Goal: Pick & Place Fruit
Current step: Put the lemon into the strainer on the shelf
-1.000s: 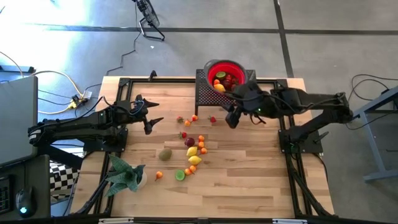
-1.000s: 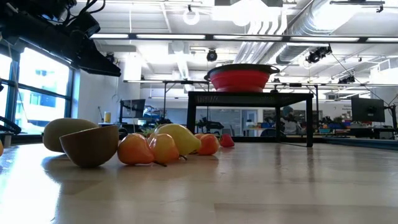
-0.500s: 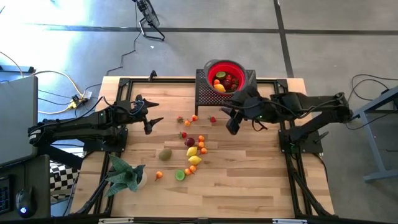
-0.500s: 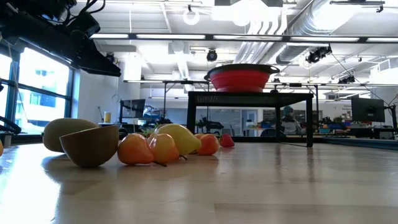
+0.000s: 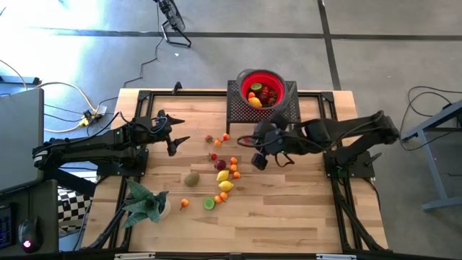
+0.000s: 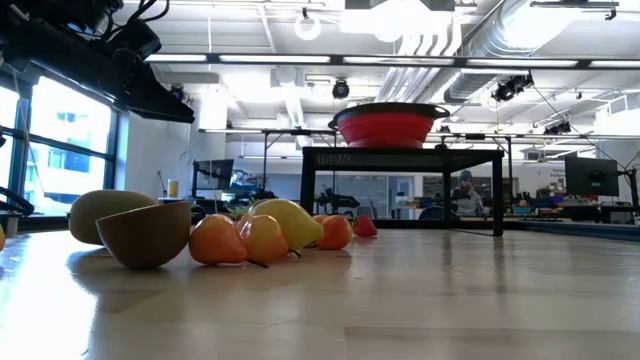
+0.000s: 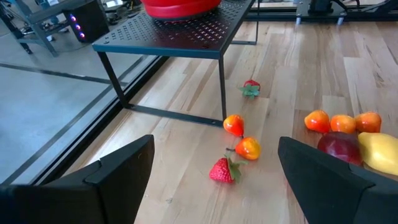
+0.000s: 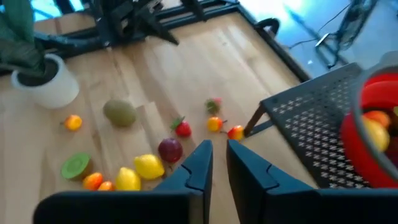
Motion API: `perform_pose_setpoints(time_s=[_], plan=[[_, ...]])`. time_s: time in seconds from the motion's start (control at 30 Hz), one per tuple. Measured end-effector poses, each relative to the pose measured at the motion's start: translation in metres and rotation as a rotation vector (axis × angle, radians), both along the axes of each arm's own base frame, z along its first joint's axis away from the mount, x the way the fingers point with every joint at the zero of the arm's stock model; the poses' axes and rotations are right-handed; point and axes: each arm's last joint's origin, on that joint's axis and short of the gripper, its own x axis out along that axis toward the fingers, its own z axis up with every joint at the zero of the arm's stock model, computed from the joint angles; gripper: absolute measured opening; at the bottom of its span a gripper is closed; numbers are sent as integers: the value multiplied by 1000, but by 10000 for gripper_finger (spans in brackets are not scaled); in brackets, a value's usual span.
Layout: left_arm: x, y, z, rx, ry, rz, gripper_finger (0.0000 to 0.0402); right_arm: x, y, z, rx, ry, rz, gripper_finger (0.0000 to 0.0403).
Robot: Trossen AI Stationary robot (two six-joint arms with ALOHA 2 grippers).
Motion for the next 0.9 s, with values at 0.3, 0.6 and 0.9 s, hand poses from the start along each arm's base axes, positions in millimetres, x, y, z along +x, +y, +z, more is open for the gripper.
perform_pose_setpoints(time_s=[0.3, 0.6, 0.9], plan=[[0, 0, 0, 0, 0, 0, 337, 15, 6, -16, 51, 56, 60, 8], [0, 0, 0, 0, 0, 0, 337, 30, 9, -33, 41, 104, 58, 3], [0, 0, 0, 0, 0, 0, 337, 39, 11, -40, 45, 96, 65, 3]])
